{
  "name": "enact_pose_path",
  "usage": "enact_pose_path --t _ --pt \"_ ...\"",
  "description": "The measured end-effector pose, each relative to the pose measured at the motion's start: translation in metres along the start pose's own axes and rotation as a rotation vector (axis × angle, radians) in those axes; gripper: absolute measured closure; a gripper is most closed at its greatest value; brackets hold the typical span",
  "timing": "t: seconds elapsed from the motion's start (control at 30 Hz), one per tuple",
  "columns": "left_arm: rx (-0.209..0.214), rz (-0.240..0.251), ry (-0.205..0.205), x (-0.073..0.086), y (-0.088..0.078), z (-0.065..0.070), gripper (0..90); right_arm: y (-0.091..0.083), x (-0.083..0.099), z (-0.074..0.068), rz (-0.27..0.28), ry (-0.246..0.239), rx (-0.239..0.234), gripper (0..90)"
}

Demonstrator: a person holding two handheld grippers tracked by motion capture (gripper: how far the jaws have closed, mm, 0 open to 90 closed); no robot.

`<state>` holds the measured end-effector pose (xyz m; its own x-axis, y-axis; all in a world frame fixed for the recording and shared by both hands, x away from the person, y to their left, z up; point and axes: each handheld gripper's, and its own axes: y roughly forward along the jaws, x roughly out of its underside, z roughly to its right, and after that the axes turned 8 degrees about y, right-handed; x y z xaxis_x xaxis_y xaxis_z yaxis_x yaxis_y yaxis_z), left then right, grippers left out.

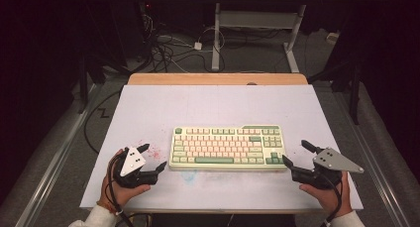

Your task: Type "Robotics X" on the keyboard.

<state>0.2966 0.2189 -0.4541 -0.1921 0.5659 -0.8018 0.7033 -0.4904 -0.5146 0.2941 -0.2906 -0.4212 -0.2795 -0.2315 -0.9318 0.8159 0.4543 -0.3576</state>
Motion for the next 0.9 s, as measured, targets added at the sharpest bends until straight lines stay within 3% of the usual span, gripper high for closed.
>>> enact_pose_path --t 0.43,0.47,0.6,0.73,0.9 --pt "0.001 -0.028 -0.007 0.003 0.001 0.001 19.4 0.007 -0.005 0.003 -0.04 -0.006 -0.017 26.7" --pt "-0.008 -0.027 0.01 0.003 0.001 0.001 19.4 0.008 -0.006 0.003 -0.042 -0.011 -0.02 29.3" --pt "-0.009 -0.029 -0.009 0.004 -0.002 0.002 19.4 0.013 -0.014 0.002 -0.062 -0.011 -0.04 45.6" --pt "-0.013 -0.035 -0.012 0.003 -0.001 0.002 19.8 0.02 -0.023 -0.002 -0.081 -0.036 -0.09 66.8" --pt "-0.016 -0.037 -0.023 0.003 -0.001 0.001 19.8 0.032 -0.029 -0.007 -0.118 -0.049 -0.146 85.4"
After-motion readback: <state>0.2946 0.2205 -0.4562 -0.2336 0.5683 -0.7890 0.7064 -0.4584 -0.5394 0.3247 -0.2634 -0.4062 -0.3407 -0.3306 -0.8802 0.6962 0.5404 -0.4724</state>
